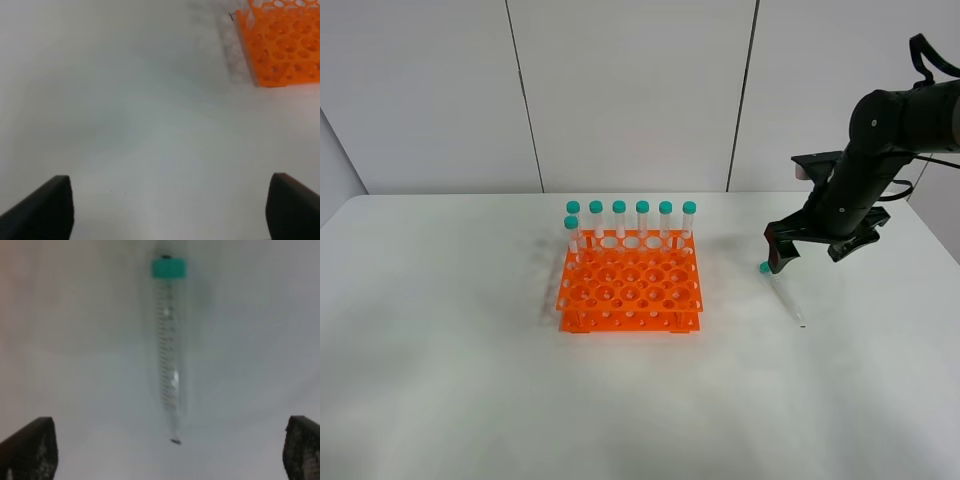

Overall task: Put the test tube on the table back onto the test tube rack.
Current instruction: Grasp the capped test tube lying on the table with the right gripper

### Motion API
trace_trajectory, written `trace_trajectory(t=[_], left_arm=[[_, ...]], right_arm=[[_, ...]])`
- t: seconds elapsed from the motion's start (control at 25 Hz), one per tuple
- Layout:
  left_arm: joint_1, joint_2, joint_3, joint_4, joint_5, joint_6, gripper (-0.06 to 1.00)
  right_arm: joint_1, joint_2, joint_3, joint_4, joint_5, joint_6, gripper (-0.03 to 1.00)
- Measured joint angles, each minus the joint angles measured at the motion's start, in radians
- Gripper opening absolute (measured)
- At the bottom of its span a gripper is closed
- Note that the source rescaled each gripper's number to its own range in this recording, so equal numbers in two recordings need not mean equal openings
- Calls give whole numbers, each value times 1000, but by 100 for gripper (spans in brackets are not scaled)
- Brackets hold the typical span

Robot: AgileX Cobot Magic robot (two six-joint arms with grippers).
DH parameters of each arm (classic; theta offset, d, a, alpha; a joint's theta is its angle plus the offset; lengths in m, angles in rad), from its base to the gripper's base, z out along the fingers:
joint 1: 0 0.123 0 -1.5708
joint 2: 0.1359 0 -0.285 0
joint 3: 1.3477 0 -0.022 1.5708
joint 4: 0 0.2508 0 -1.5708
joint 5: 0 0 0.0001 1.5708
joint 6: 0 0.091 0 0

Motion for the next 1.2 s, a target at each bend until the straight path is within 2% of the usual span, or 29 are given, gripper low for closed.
trace_trajectory(t=[0.24, 1.2], left_arm=[[0, 0, 0, 0, 0, 0, 100], [0, 0, 0, 0, 0, 0, 100]], right_arm=[[-3, 44, 0, -13, -23, 37, 100], [-15, 226, 0, -33, -101, 47, 100]])
